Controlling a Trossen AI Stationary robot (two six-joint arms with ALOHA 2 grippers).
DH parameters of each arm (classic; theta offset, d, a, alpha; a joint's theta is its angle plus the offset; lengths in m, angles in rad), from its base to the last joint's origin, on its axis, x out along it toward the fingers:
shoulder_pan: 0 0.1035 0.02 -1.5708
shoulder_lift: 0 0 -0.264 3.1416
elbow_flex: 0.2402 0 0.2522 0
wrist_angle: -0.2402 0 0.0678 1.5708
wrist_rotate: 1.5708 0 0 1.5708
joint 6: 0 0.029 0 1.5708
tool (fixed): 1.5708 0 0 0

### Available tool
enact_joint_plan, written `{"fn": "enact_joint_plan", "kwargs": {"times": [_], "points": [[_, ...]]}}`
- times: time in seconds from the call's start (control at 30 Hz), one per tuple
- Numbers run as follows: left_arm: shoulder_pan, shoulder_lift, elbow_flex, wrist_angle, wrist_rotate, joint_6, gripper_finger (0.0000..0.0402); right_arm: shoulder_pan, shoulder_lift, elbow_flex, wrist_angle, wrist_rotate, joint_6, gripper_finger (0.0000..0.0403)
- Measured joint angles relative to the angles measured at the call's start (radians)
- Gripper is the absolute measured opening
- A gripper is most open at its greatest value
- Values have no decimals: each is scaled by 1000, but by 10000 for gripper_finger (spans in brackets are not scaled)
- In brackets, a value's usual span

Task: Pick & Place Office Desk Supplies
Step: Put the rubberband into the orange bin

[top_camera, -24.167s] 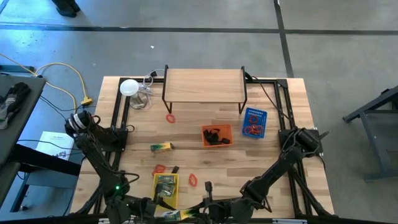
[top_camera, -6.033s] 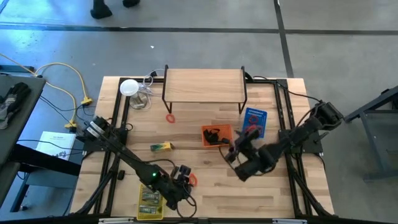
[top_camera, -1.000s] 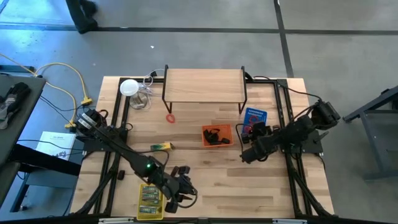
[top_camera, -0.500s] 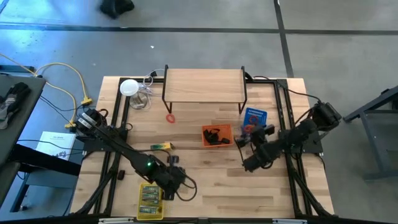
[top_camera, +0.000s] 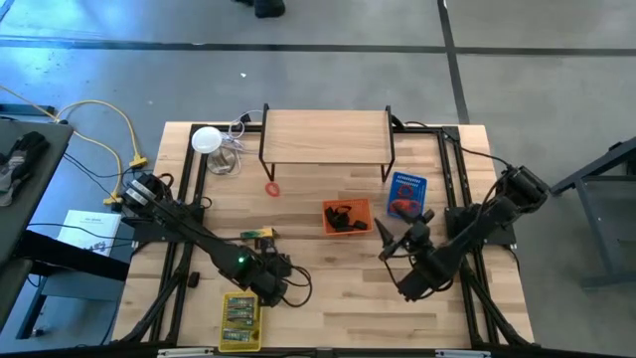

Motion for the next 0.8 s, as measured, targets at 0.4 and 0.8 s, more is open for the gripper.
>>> {"fn": "enact_joint_plan", "kwargs": {"times": [0.4,0.8], "points": [[7,90,0,2,14,-18,159,12,0,0,328,-44,-342,288],[8,145,0,-3,6,-19,234,-11,0,0,884,-156,-1048,286]]}}
